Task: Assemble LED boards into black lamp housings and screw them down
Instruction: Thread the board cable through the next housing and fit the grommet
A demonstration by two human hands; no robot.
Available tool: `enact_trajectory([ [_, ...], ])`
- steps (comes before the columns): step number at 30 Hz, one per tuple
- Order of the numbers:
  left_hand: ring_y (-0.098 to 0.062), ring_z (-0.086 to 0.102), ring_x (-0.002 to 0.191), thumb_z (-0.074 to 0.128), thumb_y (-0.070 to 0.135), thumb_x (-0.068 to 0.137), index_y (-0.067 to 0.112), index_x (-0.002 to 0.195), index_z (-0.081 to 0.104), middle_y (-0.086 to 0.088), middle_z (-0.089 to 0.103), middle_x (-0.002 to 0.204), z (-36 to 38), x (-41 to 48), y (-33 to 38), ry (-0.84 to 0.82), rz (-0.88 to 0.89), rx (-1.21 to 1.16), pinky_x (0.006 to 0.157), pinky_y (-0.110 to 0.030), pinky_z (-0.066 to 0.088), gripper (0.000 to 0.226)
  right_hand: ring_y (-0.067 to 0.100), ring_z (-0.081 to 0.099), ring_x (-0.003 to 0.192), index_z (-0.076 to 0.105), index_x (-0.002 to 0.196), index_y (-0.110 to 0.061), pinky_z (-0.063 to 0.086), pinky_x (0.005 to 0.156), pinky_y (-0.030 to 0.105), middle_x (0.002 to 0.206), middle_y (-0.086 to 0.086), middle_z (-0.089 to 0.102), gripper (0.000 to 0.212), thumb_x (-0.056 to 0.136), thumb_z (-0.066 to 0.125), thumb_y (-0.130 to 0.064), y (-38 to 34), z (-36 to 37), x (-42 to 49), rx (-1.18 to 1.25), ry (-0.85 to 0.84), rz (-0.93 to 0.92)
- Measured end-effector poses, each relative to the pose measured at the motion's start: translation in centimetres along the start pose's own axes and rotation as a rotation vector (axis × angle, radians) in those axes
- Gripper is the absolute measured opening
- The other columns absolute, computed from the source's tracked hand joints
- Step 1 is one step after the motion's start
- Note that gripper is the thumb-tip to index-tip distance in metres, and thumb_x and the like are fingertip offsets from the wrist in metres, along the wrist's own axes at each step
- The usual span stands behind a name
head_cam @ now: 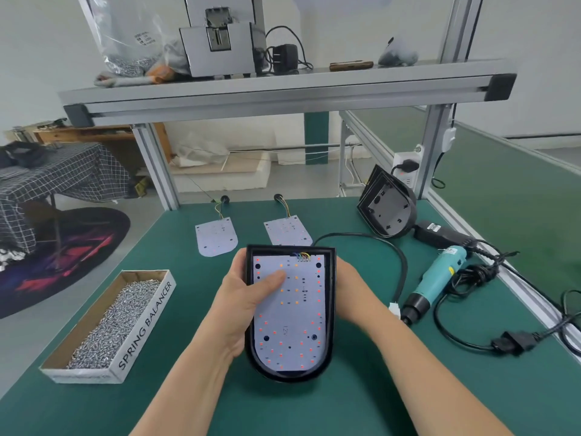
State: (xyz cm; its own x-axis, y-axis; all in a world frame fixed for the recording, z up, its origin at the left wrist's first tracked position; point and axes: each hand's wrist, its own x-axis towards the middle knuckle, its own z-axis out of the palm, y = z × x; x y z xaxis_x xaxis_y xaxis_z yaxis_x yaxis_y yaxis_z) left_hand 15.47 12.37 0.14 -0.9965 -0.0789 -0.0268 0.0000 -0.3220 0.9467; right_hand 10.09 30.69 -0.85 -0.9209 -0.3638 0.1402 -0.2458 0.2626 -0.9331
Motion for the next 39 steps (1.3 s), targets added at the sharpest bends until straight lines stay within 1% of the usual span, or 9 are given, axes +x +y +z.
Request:
enact_trajectory([
  [4, -0.035, 0.073, 0.099, 0.083, 0.017, 0.071, 0.022, 0.119, 0.062, -0.012, 0.075, 0.113, -0.5, 0.2, 0.4, 0.049, 0.024, 0.03, 0.08, -0.049, 0.061, 0.053, 0.009, 0.064, 0.075, 0.074, 0.11, -0.021, 0.052, 0.068, 0.024, 0.101, -0.001, 0.072, 0.031, 0.096, 0.046, -0.021, -0.5, -1.7, -0.2, 0.444, 0.08, -0.001],
  [6, -0.034, 0.074, 0.097, 0.082, 0.015, 0.072, 0.022, 0.116, 0.063, -0.013, 0.075, 0.112, -0.3, 0.3, 0.1, 0.036, 0.038, 0.047, 0.076, -0.044, 0.061, 0.048, 0.009, 0.066, 0.083, 0.072, 0.108, -0.022, 0.055, 0.073, 0.023, 0.097, -0.01, 0.072, 0.024, 0.094, 0.058, -0.034, -0.9, -1.5, -0.7, 0.317, 0.006, -0.037],
  [9, -0.035, 0.074, 0.097, 0.082, 0.017, 0.075, 0.024, 0.11, 0.067, -0.014, 0.075, 0.112, 0.2, 0.3, -0.1, -0.003, 0.039, 0.049, 0.076, -0.042, 0.061, 0.039, 0.006, 0.067, 0.092, 0.069, 0.108, -0.024, 0.053, 0.085, 0.026, 0.1, -0.015, 0.074, 0.015, 0.095, 0.068, -0.017, -0.9, -0.2, -0.9, 0.185, 0.102, -0.076],
  [15, -0.02, 0.073, 0.099, 0.068, 0.014, 0.088, 0.028, 0.116, 0.067, -0.005, 0.075, 0.114, 0.3, 0.3, 0.6, -0.135, 0.135, 0.096, 0.078, -0.029, 0.059, 0.031, 0.006, 0.065, 0.09, 0.066, 0.105, -0.006, 0.05, 0.081, 0.017, 0.096, -0.005, 0.073, 0.01, 0.1, 0.057, -0.006, -0.2, -0.1, -1.3, 0.521, 0.135, -0.055],
  [27, -0.025, 0.074, 0.089, 0.07, 0.008, 0.089, 0.023, 0.098, 0.067, -0.01, 0.076, 0.104, 0.9, 0.9, -0.1, -0.026, 0.125, 0.097, 0.072, -0.033, 0.059, 0.018, 0.023, 0.065, 0.092, 0.063, 0.103, -0.022, 0.053, 0.088, 0.042, 0.097, 0.0, 0.072, 0.007, 0.103, 0.056, -0.024, -0.2, 1.2, -1.2, 0.093, 0.314, -0.108],
  [30, -0.021, 0.069, 0.083, 0.071, 0.015, 0.083, 0.024, 0.094, 0.065, -0.005, 0.073, 0.094, 0.3, 0.9, 0.3, -0.036, 0.146, 0.166, 0.072, -0.032, 0.058, 0.015, 0.006, 0.065, 0.092, 0.065, 0.109, -0.032, 0.051, 0.086, 0.028, 0.1, -0.017, 0.072, 0.012, 0.102, 0.056, -0.034, 0.2, 0.0, -0.9, 0.103, 0.102, -0.08],
  [33, -0.014, 0.062, 0.084, 0.069, 0.017, 0.082, 0.03, 0.094, 0.065, 0.004, 0.067, 0.09, -0.7, 0.9, 1.3, -0.117, 0.202, 0.264, 0.081, -0.031, 0.052, 0.017, 0.013, 0.065, 0.095, 0.069, 0.122, -0.021, 0.053, 0.081, 0.031, 0.112, -0.005, 0.072, 0.044, 0.098, 0.043, -0.049, 0.1, -2.1, -0.1, 0.444, -0.097, 0.059],
  [35, -0.009, 0.058, 0.087, 0.07, 0.017, 0.085, 0.029, 0.097, 0.066, 0.01, 0.064, 0.093, -1.1, 0.8, 2.1, -0.238, 0.24, 0.349, 0.085, -0.027, 0.045, 0.018, 0.016, 0.062, 0.088, 0.063, 0.131, -0.025, 0.047, 0.076, 0.035, 0.121, -0.002, 0.067, 0.036, 0.1, 0.047, -0.022, 0.0, -2.9, 0.4, 0.438, -0.074, 0.0],
  [39, -0.006, 0.055, 0.091, 0.069, 0.021, 0.089, 0.028, 0.102, 0.065, 0.005, 0.064, 0.097, -0.8, 0.5, 3.3, -0.497, 0.277, 0.466, 0.082, -0.016, 0.043, 0.015, 0.037, 0.061, 0.101, 0.054, 0.14, -0.038, 0.049, 0.081, 0.05, 0.141, -0.008, 0.056, 0.072, 0.092, 0.052, 0.016, -1.1, -1.7, 1.6, -0.025, -0.349, -0.199],
])
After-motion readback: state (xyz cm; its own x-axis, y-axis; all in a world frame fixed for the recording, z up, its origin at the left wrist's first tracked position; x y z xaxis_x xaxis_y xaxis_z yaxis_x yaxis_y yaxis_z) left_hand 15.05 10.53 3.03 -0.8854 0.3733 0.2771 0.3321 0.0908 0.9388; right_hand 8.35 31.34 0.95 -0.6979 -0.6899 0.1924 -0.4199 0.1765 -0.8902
